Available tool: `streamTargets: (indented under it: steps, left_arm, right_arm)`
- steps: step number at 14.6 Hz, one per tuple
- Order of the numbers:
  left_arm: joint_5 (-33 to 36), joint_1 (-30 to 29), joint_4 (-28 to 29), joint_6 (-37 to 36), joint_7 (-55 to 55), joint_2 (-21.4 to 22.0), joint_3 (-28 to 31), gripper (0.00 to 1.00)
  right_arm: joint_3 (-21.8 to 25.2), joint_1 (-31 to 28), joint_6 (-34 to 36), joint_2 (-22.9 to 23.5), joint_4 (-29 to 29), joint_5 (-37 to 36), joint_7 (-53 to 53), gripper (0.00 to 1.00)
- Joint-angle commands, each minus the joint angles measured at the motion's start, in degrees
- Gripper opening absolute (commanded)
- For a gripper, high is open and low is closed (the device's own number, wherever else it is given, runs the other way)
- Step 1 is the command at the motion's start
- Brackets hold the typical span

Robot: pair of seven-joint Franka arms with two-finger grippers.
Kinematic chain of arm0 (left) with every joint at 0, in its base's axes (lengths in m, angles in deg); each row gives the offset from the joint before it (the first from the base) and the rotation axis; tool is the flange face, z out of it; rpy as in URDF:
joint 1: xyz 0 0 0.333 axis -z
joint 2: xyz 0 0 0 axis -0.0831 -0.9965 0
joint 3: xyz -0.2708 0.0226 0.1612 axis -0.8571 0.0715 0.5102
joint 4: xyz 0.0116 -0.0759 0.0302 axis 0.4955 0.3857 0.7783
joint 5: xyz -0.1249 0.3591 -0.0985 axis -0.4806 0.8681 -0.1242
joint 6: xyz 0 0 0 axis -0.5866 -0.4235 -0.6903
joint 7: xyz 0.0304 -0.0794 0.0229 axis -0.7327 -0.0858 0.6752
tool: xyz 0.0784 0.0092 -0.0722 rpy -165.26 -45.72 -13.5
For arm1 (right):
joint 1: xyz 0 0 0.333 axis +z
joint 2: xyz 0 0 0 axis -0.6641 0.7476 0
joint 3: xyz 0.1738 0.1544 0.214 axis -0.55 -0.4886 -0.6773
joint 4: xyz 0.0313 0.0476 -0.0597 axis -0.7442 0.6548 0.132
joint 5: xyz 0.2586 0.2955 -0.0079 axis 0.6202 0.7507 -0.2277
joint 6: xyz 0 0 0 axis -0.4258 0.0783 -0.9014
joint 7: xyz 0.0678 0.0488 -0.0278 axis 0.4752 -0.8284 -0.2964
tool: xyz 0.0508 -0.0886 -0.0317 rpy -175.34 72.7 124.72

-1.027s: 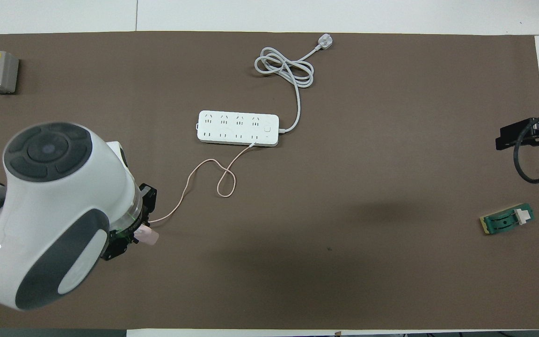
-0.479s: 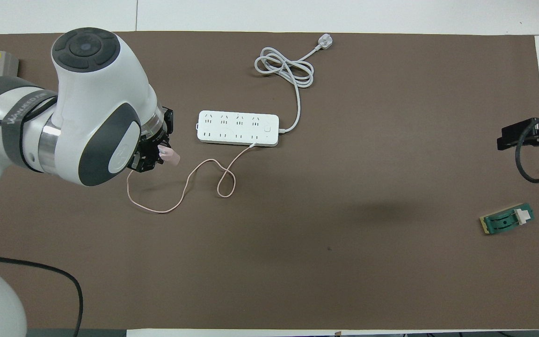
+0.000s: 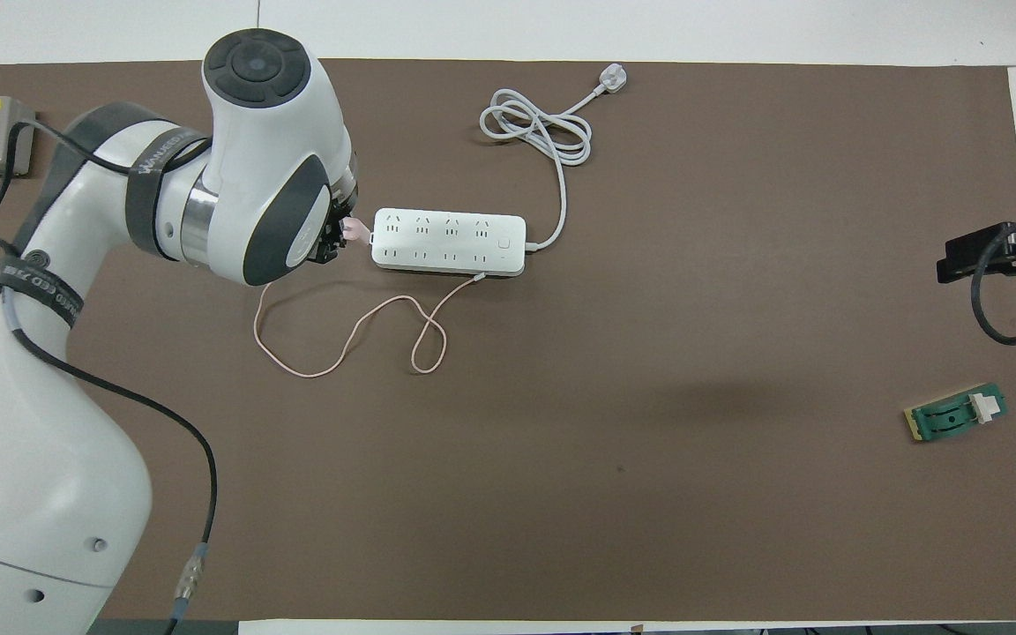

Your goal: Plug charger into power strip

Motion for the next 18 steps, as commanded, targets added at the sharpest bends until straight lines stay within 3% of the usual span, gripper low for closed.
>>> streamTargets:
  steps: [1, 6, 18]
  left_arm:
    - [1.55, 0.7, -7.15, -0.84, 3.4, -5.06, 0.38, 0.0]
    - [1.55, 1.58, -7.16, -0.84, 6.84, -6.82, 0.38, 0.0]
    - [1.46, 2.72, -4.26, -1.98, 7.9, -6.47, 0.29, 0.0]
  right_arm:
    - [-0.15, -0.38, 0.67, -0.67, 0.68, 0.83, -0.53, 1.0]
    - [-0.15, -0.38, 0.67, -0.67, 0.68, 0.83, -0.53, 1.0]
    - [-0.15, -0.38, 0.67, -0.67, 0.68, 0.83, -0.53, 1.0]
